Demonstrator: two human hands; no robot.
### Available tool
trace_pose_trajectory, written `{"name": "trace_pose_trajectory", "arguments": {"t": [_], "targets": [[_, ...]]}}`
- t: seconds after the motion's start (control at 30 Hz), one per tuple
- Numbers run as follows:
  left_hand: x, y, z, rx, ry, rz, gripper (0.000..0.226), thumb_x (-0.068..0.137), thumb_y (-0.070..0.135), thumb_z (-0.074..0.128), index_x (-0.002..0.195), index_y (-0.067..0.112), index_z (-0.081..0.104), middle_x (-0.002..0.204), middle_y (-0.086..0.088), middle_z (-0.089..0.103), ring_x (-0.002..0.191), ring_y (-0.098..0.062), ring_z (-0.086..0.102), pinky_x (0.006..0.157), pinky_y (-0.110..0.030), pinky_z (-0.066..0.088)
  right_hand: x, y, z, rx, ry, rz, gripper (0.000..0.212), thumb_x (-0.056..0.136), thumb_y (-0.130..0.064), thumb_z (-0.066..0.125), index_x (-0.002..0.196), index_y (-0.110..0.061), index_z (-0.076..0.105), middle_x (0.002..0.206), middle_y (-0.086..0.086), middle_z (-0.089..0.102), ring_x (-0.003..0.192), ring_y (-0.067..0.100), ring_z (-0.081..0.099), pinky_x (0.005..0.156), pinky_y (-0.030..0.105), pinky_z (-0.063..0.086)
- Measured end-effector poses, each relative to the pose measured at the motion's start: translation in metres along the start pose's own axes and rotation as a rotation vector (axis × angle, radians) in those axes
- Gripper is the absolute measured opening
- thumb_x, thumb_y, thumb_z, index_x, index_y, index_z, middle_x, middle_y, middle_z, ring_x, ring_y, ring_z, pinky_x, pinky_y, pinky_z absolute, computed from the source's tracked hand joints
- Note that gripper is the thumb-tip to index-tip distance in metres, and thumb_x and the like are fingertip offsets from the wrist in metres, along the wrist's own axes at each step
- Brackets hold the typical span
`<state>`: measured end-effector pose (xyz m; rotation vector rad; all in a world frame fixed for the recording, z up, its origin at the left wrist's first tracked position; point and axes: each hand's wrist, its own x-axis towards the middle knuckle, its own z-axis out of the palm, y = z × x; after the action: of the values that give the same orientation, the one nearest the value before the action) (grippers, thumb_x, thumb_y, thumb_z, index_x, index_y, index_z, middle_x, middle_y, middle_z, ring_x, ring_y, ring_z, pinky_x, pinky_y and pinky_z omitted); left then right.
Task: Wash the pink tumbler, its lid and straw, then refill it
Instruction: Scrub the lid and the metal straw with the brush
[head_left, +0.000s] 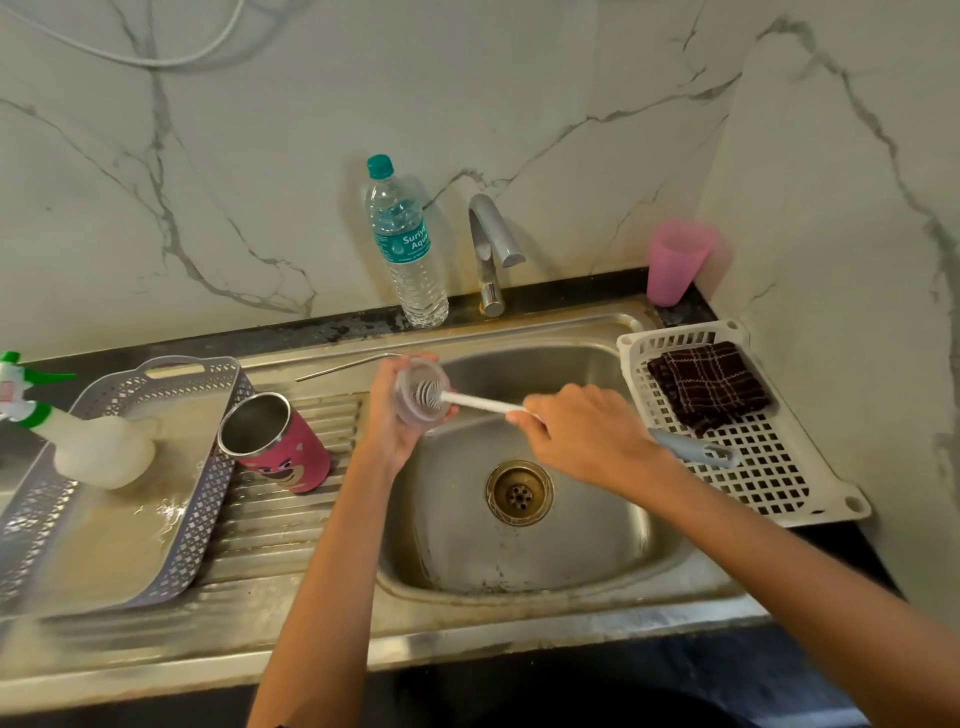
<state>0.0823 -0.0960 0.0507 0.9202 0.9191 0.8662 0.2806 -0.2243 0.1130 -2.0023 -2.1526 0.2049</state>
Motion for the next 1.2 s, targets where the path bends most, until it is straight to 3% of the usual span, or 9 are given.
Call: {"name": "trace_pose_trajectory", "arguments": {"t": [0.13, 0.37, 0.47, 0.6, 0.7, 0.83, 0.97, 1.07, 1.2], "targets": [[-0.004, 0.0, 0.005, 0.001, 0.02, -0.001, 0.045, 0.084, 0.048, 0.054, 0.109, 0.011, 0.064, 0.104, -0.013, 0.061, 0.087, -0.024, 0.061, 0.071, -0.036, 0.054, 0.01, 0.008, 0.011, 0.047, -0.055, 0.142, 0.043, 0.101, -0.047, 0.031, 0.095, -0.02, 0.064, 0.069, -0.002, 0.053, 0.07, 0.024, 0.059, 0.062, 0.034, 0.044], [-0.004, -0.005, 0.01, -0.238, 0.105, -0.068, 0.055, 0.096, 0.053, 0.034, 0.096, 0.009, 0.068, 0.085, -0.007, 0.063, 0.079, -0.019, 0.059, 0.076, -0.034, 0.05, -0.004, 0.002, 0.02, 0.118, -0.052, 0.078, 0.043, 0.1, -0.048, 0.033, 0.086, -0.023, 0.064, 0.064, -0.005, 0.053, 0.063, 0.02, 0.055, 0.064, 0.035, 0.049], [-0.005, -0.005, 0.02, -0.319, 0.08, -0.057, 0.046, 0.096, 0.044, 0.042, 0.121, 0.007, 0.053, 0.105, -0.012, 0.055, 0.092, -0.024, 0.058, 0.077, -0.04, 0.055, 0.005, 0.004, 0.024, 0.221, -0.09, 0.19, 0.046, 0.1, -0.05, 0.032, 0.076, -0.021, 0.057, 0.063, -0.001, 0.056, 0.058, 0.018, 0.053, 0.056, 0.031, 0.04], [-0.01, -0.013, 0.02, -0.389, 0.088, -0.068, 0.07, 0.087, 0.049, 0.061, 0.142, 0.01, 0.042, 0.13, -0.019, 0.053, 0.108, -0.033, 0.066, 0.085, -0.041, 0.058, -0.001, 0.009, 0.034, 0.384, -0.149, 0.29, 0.05, 0.1, -0.05, 0.034, 0.069, -0.015, 0.053, 0.061, 0.0, 0.054, 0.058, 0.018, 0.051, 0.054, 0.031, 0.037], [-0.008, -0.021, 0.019, -0.312, 0.128, -0.1, 0.071, 0.083, 0.051, 0.066, 0.138, 0.011, 0.048, 0.131, -0.019, 0.058, 0.107, -0.031, 0.068, 0.088, -0.04, 0.057, -0.009, 0.012, 0.036, 0.416, -0.182, 0.341, 0.049, 0.101, -0.048, 0.032, 0.064, -0.019, 0.045, 0.059, -0.002, 0.05, 0.056, 0.016, 0.048, 0.056, 0.031, 0.035], [-0.002, -0.025, 0.027, -0.251, 0.245, -0.116, 0.049, 0.084, 0.046, 0.071, 0.117, 0.01, 0.065, 0.121, -0.015, 0.067, 0.111, -0.026, 0.066, 0.103, -0.044, 0.049, -0.015, 0.012, 0.044, 0.359, -0.204, 0.397, 0.046, 0.102, -0.045, 0.029, 0.066, -0.021, 0.043, 0.063, -0.002, 0.051, 0.059, 0.015, 0.048, 0.057, 0.031, 0.036], [0.001, -0.018, 0.033, -0.306, 0.387, -0.17, 0.027, 0.086, 0.033, 0.074, 0.104, 0.015, 0.067, 0.108, -0.008, 0.068, 0.099, -0.021, 0.066, 0.08, -0.035, 0.057, -0.02, 0.014, 0.044, 0.334, -0.143, 0.426, 0.033, 0.104, -0.037, 0.025, 0.089, -0.018, 0.046, 0.07, -0.002, 0.051, 0.061, 0.01, 0.047, 0.054, 0.029, 0.033], [0.004, -0.01, 0.033, -0.399, 0.319, -0.19, 0.013, 0.095, 0.024, 0.057, 0.097, 0.012, 0.063, 0.095, -0.008, 0.063, 0.083, -0.021, 0.063, 0.067, -0.034, 0.053, -0.024, 0.012, 0.045, 0.442, -0.108, 0.321, 0.019, 0.104, -0.029, 0.03, 0.098, -0.017, 0.043, 0.067, -0.001, 0.052, 0.052, 0.01, 0.047, 0.046, 0.024, 0.034], [0.003, -0.007, 0.035, -0.439, 0.311, -0.213, 0.025, 0.103, 0.025, 0.041, 0.108, 0.008, 0.058, 0.096, -0.011, 0.061, 0.084, -0.024, 0.06, 0.061, -0.033, 0.053, -0.03, 0.009, 0.053, 0.478, -0.046, 0.159, 0.013, 0.104, -0.032, 0.035, 0.1, -0.021, 0.041, 0.059, -0.001, 0.051, 0.045, 0.012, 0.044, 0.044, 0.027, 0.035]]}}
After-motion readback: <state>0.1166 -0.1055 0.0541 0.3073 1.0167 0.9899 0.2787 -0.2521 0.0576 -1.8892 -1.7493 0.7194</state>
